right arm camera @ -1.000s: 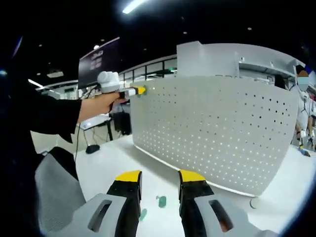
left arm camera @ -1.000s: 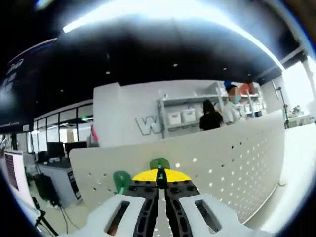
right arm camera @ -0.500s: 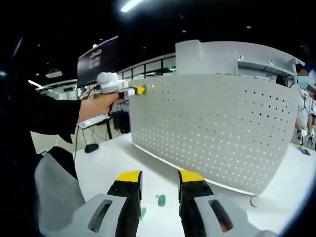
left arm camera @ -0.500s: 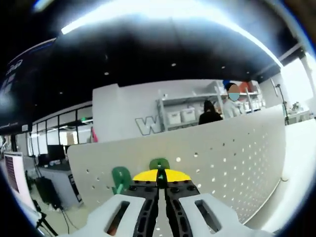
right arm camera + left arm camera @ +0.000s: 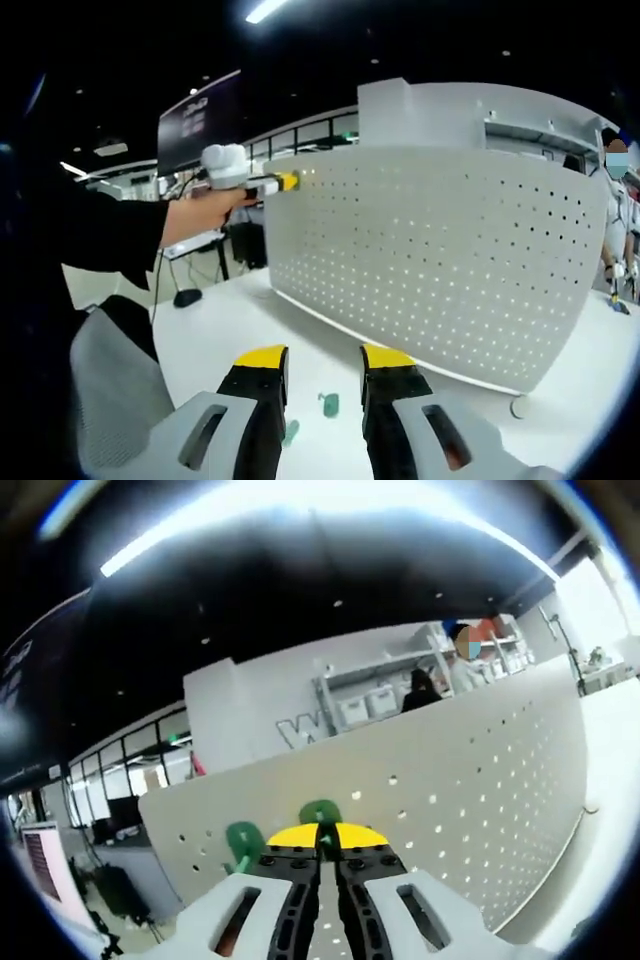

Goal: Insert the hook assembly into the mounting plate slot until the hook locks in place.

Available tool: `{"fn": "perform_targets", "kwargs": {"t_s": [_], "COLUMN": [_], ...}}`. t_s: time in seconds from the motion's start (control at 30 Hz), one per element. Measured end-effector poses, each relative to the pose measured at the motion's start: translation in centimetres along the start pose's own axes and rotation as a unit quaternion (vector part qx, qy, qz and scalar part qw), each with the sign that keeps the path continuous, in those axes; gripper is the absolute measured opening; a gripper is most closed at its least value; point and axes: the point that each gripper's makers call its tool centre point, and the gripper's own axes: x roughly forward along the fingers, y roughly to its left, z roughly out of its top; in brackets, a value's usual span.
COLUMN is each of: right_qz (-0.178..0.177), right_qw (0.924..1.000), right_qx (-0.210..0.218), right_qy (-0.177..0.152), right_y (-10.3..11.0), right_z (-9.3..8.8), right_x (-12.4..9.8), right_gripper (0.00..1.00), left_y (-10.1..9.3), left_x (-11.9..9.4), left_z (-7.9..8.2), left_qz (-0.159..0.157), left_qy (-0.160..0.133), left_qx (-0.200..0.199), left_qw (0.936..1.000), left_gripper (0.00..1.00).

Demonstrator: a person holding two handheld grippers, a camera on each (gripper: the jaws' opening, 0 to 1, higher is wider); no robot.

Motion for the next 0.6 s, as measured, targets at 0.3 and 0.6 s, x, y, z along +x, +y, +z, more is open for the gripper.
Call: {"fn": "perform_targets", "kwargs": {"t_s": [0.3,0.6], "right_qz": [-0.001,0.002], "right_qw": [1.0000,1.0000], "right_qx": [-0.001,-0.005], "right_qy": [-0.003,-0.004], "right_y": [0.0,0.2], "right_z": [0.2,0.4], "right_x": [-0.1,-0.1], "right_gripper": [0.28,0.28], "left_y": [-0.4,-1.4], "left_x": [-0.7,-2.4], "left_z": [0.1,0.2], "left_qz": [-0.013,-0.031], "left_qy": [0.000,0.001], "left_qx": [-0.024,-0.034], "left_qw": [0.9996,0.9990], "left_gripper": [0.15,0.29]}}
